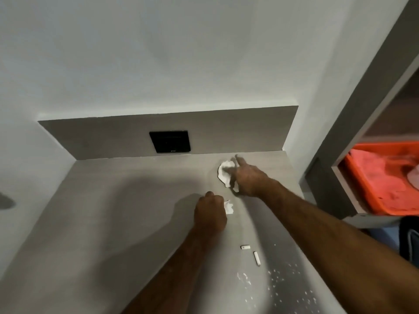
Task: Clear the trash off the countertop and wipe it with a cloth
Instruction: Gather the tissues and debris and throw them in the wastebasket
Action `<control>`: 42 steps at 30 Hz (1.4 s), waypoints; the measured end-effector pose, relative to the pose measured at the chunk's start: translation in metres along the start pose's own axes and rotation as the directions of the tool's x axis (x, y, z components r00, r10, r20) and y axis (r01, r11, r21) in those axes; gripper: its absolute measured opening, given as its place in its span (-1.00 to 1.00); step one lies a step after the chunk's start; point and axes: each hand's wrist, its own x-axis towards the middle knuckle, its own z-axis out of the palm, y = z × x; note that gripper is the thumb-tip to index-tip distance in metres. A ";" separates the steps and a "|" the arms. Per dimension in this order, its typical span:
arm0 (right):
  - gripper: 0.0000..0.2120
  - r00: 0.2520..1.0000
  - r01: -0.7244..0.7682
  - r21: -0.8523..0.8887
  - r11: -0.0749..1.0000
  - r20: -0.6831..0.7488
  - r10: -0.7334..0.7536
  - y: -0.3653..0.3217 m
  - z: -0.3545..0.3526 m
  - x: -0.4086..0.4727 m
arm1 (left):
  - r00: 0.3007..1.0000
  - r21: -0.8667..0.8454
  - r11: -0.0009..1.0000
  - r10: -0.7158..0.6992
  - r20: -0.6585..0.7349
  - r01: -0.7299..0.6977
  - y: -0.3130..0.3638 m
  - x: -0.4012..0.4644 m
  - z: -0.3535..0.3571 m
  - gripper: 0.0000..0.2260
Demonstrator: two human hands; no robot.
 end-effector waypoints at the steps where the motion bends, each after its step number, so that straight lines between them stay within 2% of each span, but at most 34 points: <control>1: -0.65 0.999 0.032 -0.005 0.999 0.002 -0.032 -0.004 0.004 0.000 | 1.000 -0.011 1.000 0.001 -0.017 -0.001 -0.002 0.002 0.000 -0.84; 2: -0.76 1.000 0.014 0.011 1.000 0.006 -0.014 -0.005 0.008 0.000 | 1.000 -0.017 1.000 0.007 -0.022 -0.007 -0.004 0.003 0.000 -0.84; 4: -0.81 0.997 -0.074 0.047 0.996 0.009 0.073 -0.005 0.011 -0.006 | 1.000 -0.018 1.000 0.015 -0.009 -0.015 -0.004 0.004 -0.004 -0.83; 7: -0.82 0.975 -0.143 0.241 0.960 -0.130 0.178 0.007 0.010 -0.041 | 0.999 -0.104 0.994 -0.019 -0.028 0.016 0.004 -0.006 -0.020 -0.80; 9: -0.85 0.920 -0.117 0.416 0.902 -0.296 0.256 0.017 0.008 -0.090 | 0.975 -0.192 0.981 -0.002 -0.222 -0.041 0.014 -0.026 -0.033 -0.83; 11: -0.89 0.830 -0.029 0.553 0.832 -0.450 0.328 0.027 0.016 -0.160 | 0.877 -0.300 0.933 0.032 -0.480 -0.198 0.030 -0.069 -0.034 -0.82; 12: -0.88 0.795 -0.007 0.603 0.798 -0.480 0.370 0.030 0.025 -0.201 | 0.823 -0.345 0.893 0.049 -0.566 -0.290 0.041 -0.101 -0.025 -0.80; 13: -0.86 0.757 -0.003 0.655 0.756 -0.492 0.430 0.031 0.035 -0.242 | 0.804 -0.390 0.844 0.077 -0.590 -0.367 0.054 -0.136 -0.013 -0.78; 14: -0.84 0.709 -0.001 0.716 0.698 -0.492 0.505 0.032 0.047 -0.278 | 0.807 -0.419 0.805 0.121 -0.578 -0.420 0.064 -0.167 -0.001 -0.79; 16: -0.82 0.600 0.029 0.847 0.531 -0.439 0.668 0.037 0.091 -0.340 | 0.860 -0.450 0.776 0.223 -0.460 -0.442 0.093 -0.230 0.051 -0.85; 17: -0.80 0.545 0.036 0.883 0.467 -0.409 0.732 0.040 0.119 -0.361 | 0.898 -0.486 0.775 0.233 -0.373 -0.403 0.108 -0.257 0.083 -0.89; 19: -0.80 0.465 -0.017 0.936 0.352 -0.305 0.831 0.049 0.186 -0.391 | 0.971 -0.624 0.748 0.117 -0.210 -0.226 0.127 -0.296 0.146 -0.85; 21: -0.79 0.482 -0.159 0.955 0.250 -0.146 0.864 0.061 0.260 -0.405 | 0.985 -0.593 0.796 0.018 -0.174 -0.119 0.135 -0.317 0.207 -0.88; 22: -0.79 0.518 -0.240 0.938 0.249 -0.093 0.850 0.066 0.295 -0.406 | 0.991 -0.535 0.841 0.015 -0.133 -0.084 0.135 -0.321 0.238 -0.84; 24: -0.82 0.600 -0.388 0.862 0.325 -0.032 0.799 0.078 0.355 -0.397 | 0.994 -0.437 0.894 -0.074 0.082 0.103 0.125 -0.307 0.288 -0.78; 26: -0.84 0.690 -0.474 0.767 0.433 0.018 0.723 0.090 0.409 -0.382 | 0.932 -0.324 0.893 -0.223 0.287 0.313 0.123 -0.289 0.339 -0.78; 28: -0.88 0.759 -0.522 0.662 0.538 0.072 0.647 0.102 0.456 -0.364 | 0.861 -0.234 0.886 -0.276 0.426 0.400 0.122 -0.278 0.384 -0.77; 30: -0.84 0.798 -0.550 0.562 0.618 0.135 0.588 0.113 0.495 -0.346 | 0.831 -0.204 0.886 -0.279 0.481 0.416 0.117 -0.272 0.423 -0.75; 33: -0.73 0.783 -0.617 0.491 0.615 0.305 0.542 0.127 0.537 -0.323 | 0.827 -0.249 0.870 -0.263 0.496 0.426 0.105 -0.265 0.465 -0.72; 35: -0.65 0.766 -0.643 0.463 0.610 0.413 0.493 0.132 0.551 -0.312 | 0.827 -0.298 0.858 -0.226 0.515 0.420 0.103 -0.261 0.471 -0.70; 37: -0.61 0.770 -0.629 0.446 0.636 0.468 0.433 0.133 0.550 -0.307 | 0.859 -0.345 0.854 -0.203 0.469 0.390 0.100 -0.260 0.458 -0.67; 40: -0.62 0.800 -0.595 0.486 0.639 0.429 0.418 0.126 0.515 -0.316 | 0.907 -0.342 0.876 -0.211 0.363 0.341 0.096 -0.264 0.413 -0.65; 42: -0.64 0.847 -0.531 0.540 0.654 0.314 0.429 0.113 0.469 -0.334 | 0.960 -0.351 0.903 -0.180 0.217 0.248 0.095 -0.276 0.363 -0.67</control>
